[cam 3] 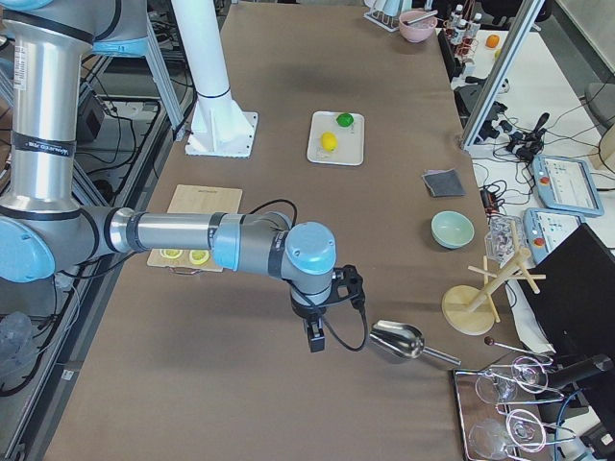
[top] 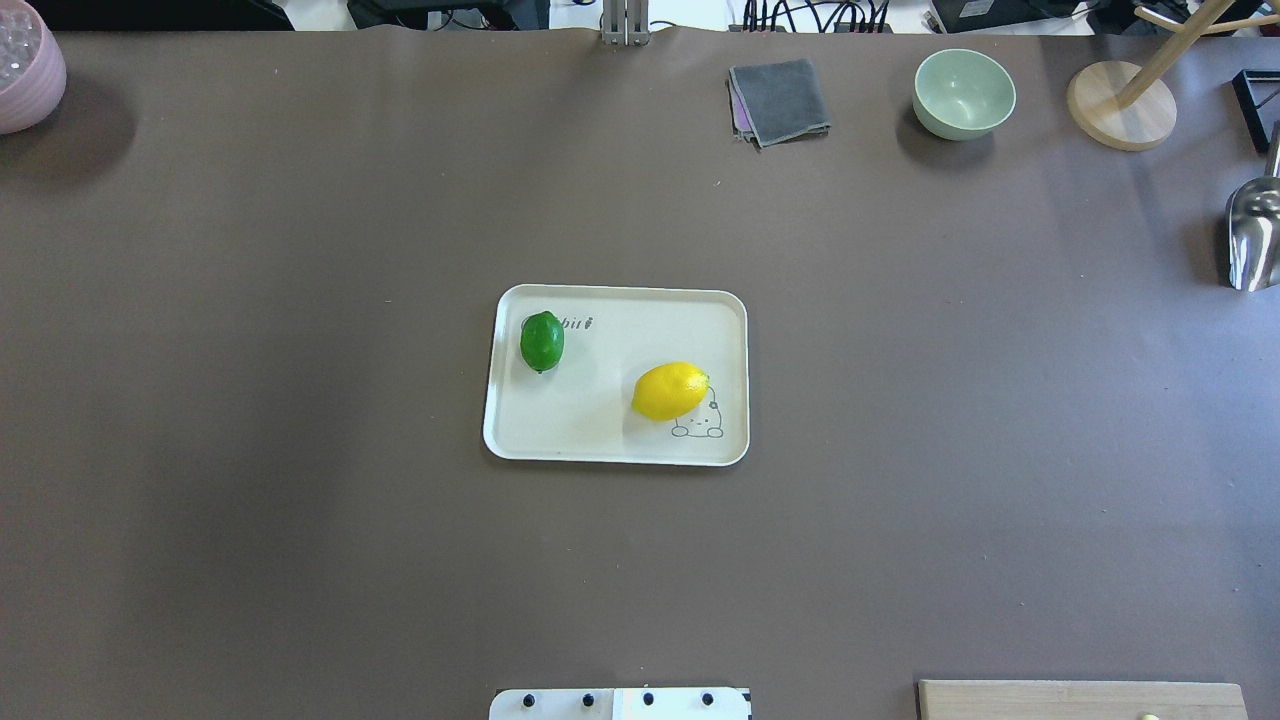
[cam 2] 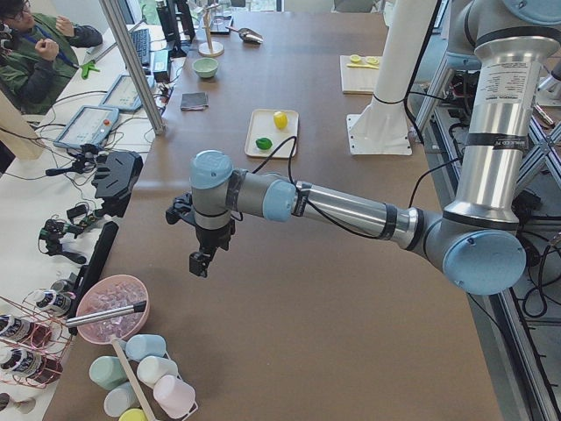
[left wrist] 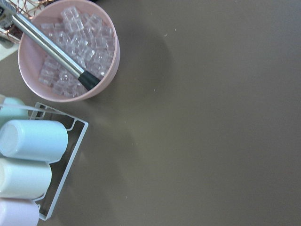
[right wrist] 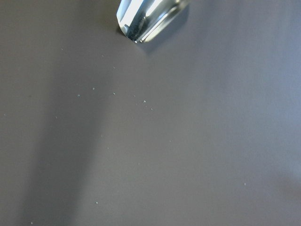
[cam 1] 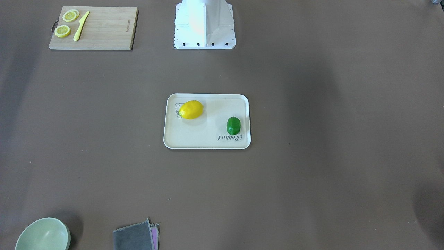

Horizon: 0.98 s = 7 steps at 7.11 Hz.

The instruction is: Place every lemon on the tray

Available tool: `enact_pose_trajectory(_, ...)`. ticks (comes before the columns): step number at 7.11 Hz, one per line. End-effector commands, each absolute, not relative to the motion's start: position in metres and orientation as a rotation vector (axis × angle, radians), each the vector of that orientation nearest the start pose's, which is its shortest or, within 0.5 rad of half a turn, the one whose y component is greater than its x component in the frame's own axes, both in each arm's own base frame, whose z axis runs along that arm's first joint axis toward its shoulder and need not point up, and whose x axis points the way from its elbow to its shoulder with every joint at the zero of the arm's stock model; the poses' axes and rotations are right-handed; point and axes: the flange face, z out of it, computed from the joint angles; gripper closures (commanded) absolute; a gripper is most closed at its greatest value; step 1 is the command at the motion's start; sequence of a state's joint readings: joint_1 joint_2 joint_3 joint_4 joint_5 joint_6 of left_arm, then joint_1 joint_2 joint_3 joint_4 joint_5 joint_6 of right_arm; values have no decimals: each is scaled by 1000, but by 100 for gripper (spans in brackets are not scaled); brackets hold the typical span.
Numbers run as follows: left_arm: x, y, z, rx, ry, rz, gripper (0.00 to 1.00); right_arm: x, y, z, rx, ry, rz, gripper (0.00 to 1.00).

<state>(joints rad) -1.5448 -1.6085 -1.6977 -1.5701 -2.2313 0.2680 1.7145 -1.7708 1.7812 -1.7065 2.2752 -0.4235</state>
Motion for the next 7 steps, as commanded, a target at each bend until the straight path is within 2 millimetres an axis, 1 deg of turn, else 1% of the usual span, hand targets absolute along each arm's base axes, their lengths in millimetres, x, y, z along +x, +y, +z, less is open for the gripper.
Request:
enact_pose_trajectory(1, -67, -484, 627, 169, 652, 292, 1, 138, -358, 678, 91, -716, -183, 0)
enact_pose_trajectory(2, -71, -473, 635, 156, 650, 279, 1, 136, -361, 674, 114, -740, -183, 0)
enact_pose_trajectory(3, -70, -473, 635, 137, 656, 225, 1, 134, -363, 670, 127, -766, -184, 0)
enact_pose_trajectory(4, -69, -472, 624, 121, 700, 129, 1, 132, -364, 667, 139, -796, -181, 0)
enact_pose_trajectory(5, -71, -469, 613, 92, 763, 98, 1, 132, -364, 667, 139, -796, -181, 0)
enact_pose_trajectory(6, -72, -467, 599, 13, 783, 63, 1, 132, -363, 667, 139, -796, -183, 0)
enact_pose_trajectory(7, -74, -458, 589, 21, 778, 64, 1, 131, -362, 669, 138, -797, -186, 0)
